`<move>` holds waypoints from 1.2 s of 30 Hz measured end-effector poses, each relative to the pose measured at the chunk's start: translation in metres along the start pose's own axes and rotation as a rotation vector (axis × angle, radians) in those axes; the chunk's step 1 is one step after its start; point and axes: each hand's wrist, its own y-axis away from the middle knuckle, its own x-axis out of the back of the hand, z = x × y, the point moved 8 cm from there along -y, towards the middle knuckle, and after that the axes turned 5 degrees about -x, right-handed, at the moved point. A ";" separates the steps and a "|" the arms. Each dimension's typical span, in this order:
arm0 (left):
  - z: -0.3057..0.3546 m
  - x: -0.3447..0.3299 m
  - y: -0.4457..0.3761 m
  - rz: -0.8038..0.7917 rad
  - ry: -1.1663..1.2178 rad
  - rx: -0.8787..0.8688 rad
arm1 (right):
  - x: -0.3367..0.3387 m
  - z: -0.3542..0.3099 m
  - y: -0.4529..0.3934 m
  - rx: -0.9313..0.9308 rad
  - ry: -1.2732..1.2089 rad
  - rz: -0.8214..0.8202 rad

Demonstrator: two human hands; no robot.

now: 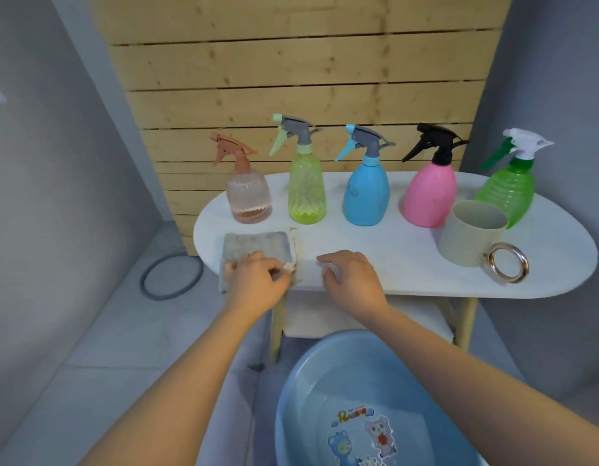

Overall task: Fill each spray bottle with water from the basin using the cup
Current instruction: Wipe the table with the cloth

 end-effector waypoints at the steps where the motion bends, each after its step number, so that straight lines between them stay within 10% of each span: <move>1: 0.000 0.001 -0.001 -0.008 0.044 0.011 | -0.002 -0.004 -0.004 0.020 -0.009 -0.007; 17: 0.015 -0.057 -0.022 -0.459 -0.219 0.039 | 0.030 0.029 -0.029 -0.019 0.315 -0.136; 27: 0.099 -0.086 -0.013 -0.497 -0.212 -0.126 | 0.147 0.062 0.011 -0.075 0.403 0.384; 36: 0.193 -0.120 -0.014 -0.536 -0.212 -0.268 | 0.193 0.161 0.033 -0.629 0.415 0.269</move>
